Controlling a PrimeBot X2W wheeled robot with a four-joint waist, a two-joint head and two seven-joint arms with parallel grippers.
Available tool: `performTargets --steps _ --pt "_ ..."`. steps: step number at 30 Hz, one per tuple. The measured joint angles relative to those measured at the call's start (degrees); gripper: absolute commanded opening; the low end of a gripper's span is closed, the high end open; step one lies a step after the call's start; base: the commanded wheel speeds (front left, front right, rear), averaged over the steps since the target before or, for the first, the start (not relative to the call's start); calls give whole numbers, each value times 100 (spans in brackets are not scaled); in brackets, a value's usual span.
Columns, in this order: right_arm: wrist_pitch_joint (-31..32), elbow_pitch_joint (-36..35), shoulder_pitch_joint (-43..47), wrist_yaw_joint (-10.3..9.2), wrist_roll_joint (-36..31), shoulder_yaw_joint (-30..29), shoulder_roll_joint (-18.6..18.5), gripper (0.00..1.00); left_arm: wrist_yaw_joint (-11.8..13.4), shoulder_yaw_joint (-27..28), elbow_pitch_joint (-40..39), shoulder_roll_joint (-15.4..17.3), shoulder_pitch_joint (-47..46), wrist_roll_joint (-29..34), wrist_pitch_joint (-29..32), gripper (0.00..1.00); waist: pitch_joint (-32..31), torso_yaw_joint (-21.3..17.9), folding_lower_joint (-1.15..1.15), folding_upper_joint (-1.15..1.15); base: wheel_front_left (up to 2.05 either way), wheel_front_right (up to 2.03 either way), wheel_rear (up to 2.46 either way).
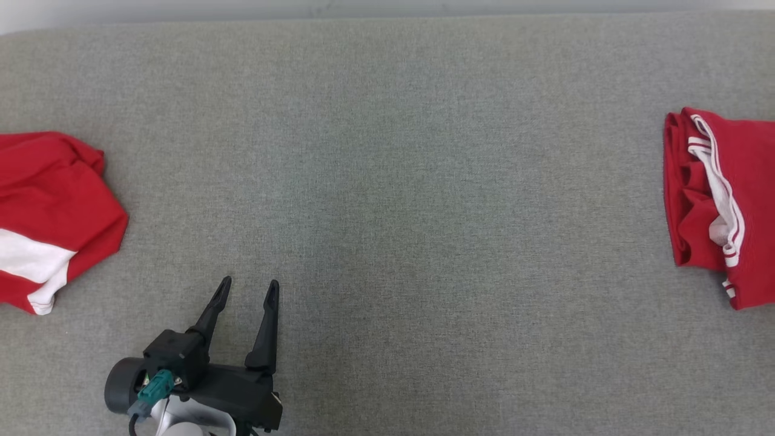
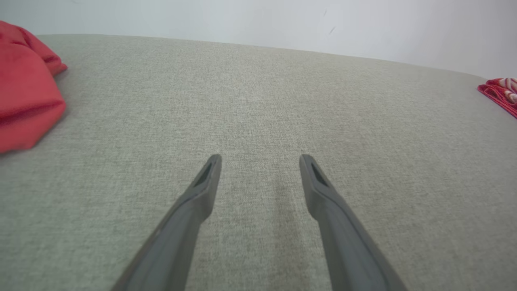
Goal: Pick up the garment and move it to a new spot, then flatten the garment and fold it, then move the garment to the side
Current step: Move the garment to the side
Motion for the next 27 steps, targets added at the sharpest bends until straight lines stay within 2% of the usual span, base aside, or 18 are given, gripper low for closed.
performTargets --steps 4,10,15,17,21,23,27 --pt "-178 18 -12 33 -54 9 48 100 0 36 127 -8 0 -18 -1 100 -142 -40 0 0 0 0 0" --pt "-1011 -220 -107 420 153 -279 190 100 -1 62 311 -32 7 -146 -4 100 -456 -105 -1 0 0 0 0" --pt "-1728 -453 0 582 246 -423 320 100 -1 185 370 -3 124 -221 -31 100 -713 -148 0 0 0 0 0" --pt "-2123 -643 215 669 356 -532 441 100 3 214 378 -3 252 -229 -59 100 -848 -172 -1 -1 0 0 0" --pt "-2888 -1105 855 704 621 -723 745 100 68 359 371 68 516 -235 -62 100 -1123 -233 -1 -1 0 0 0" --pt "-3264 -1355 1245 751 683 -792 769 100 99 382 357 116 610 -234 -63 100 -1260 -268 -1 -1 0 0 0" --pt "-3941 -1807 2103 700 892 -992 780 100 130 495 272 152 776 -235 -87 100 -1526 -326 -2 -1 0 0 0"
